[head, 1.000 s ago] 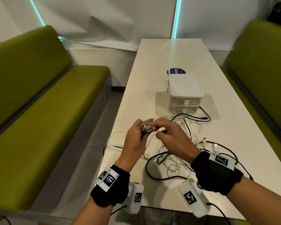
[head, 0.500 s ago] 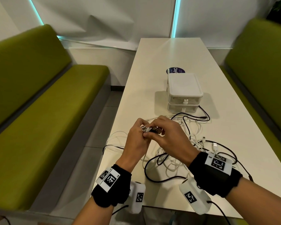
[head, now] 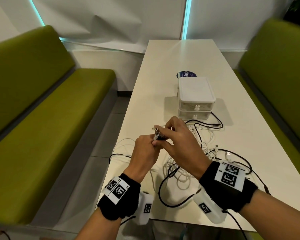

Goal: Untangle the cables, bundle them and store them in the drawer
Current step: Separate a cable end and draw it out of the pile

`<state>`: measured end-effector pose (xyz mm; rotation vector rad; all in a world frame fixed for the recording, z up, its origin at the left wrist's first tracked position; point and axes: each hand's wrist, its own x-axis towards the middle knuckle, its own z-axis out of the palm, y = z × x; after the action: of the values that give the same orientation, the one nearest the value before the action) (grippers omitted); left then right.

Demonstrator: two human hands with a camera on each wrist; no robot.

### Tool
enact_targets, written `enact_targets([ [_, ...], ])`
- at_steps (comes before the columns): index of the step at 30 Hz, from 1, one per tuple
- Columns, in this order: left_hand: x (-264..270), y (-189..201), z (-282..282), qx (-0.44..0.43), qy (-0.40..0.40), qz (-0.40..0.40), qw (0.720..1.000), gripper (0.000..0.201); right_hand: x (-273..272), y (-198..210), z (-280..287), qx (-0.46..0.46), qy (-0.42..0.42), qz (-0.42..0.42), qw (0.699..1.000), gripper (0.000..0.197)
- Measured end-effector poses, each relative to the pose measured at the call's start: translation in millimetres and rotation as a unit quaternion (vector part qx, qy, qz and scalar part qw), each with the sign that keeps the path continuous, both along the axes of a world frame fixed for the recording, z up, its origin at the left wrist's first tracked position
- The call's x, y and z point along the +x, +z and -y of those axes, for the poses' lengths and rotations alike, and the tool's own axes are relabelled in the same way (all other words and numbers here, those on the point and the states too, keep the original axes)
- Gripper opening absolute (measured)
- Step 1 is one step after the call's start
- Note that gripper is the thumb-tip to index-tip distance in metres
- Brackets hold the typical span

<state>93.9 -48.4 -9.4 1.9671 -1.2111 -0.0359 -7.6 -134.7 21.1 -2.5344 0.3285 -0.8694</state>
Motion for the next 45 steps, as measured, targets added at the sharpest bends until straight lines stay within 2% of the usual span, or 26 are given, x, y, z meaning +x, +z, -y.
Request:
enact_targets([
  [5,2,1,1,-0.058,-0.016,-0.069,0.996,0.027,2,2,-1,0.035,0.009,0.042,0.998,0.057],
  [8,3,7,2,-0.068,-0.01,-0.115,0.991,0.032,4,3,-3,0.043,0.018,0.066,0.997,0.055],
  [10,2,13,1,-0.054,0.02,-0.161,0.985,0.024,6,4,-4,0.062,0.032,0.077,0.995,0.053],
  [13,6,15,-3,-0.063,0.031,-0.173,0.983,0.023,5,6,-6,0.114,0.037,0.095,0.988,0.053],
  [15,10,19,-4,-0.086,0.039,-0.236,0.967,0.027,2,5,-7,0.171,0.015,0.1,0.98,0.052],
  [17,14,24,-5,-0.123,0.047,-0.313,0.941,0.046,0,-1,-9,0.227,-0.009,0.053,0.972,0.049],
  [18,15,28,-6,-0.146,0.043,-0.337,0.929,0.056,0,-5,-11,0.241,-0.014,0.001,0.97,0.048],
  [22,15,43,-8,-0.21,-0.002,-0.392,0.896,0.073,6,-20,-23,0.257,0.032,-0.265,0.929,0.049],
  [25,17,46,-11,-0.209,-0.026,-0.418,0.884,0.077,8,-29,-32,0.27,0.068,-0.29,0.916,0.016],
  [27,22,47,-16,-0.201,-0.03,-0.426,0.882,0.077,8,-28,-28,0.331,0.073,-0.281,0.898,0.016],
  [28,25,47,-18,-0.195,-0.025,-0.419,0.887,0.075,6,-25,-24,0.338,0.064,-0.282,0.896,0.017],
  [30,31,48,-24,-0.187,-0.011,-0.385,0.904,0.07,3,-17,-13,0.286,0.061,-0.299,0.908,0.019],
  [34,40,57,-31,-0.211,0.019,-0.313,0.926,0.065,-3,-11,3,0.05,0.093,-0.383,0.918,0.018],
  [36,43,61,-33,-0.225,0.031,-0.269,0.936,0.062,-3,-6,6,0.03,0.069,-0.332,0.94,0.013],
  [38,42,59,-29,-0.212,0.023,-0.208,0.955,0.05,-2,1,11,0.064,0.031,-0.246,0.967,0.021],
  [40,33,51,-22,-0.161,-0.021,-0.157,0.974,0.027,0,5,15,0.079,0.014,-0.204,0.976,0.024],
  [41,26,46,-18,-0.109,-0.05,-0.128,0.985,0.023,1,6,16,0.074,0.018,-0.198,0.977,0.021],
  [43,10,35,-13,0.012,-0.077,-0.036,0.996,0.036,2,6,15,0.055,0.018,-0.21,0.976,0.016],
  [45,0,27,-11,0.083,-0.066,-0.012,0.994,0.043,-2,4,18,0.06,0.015,-0.222,0.973,0.018],
])
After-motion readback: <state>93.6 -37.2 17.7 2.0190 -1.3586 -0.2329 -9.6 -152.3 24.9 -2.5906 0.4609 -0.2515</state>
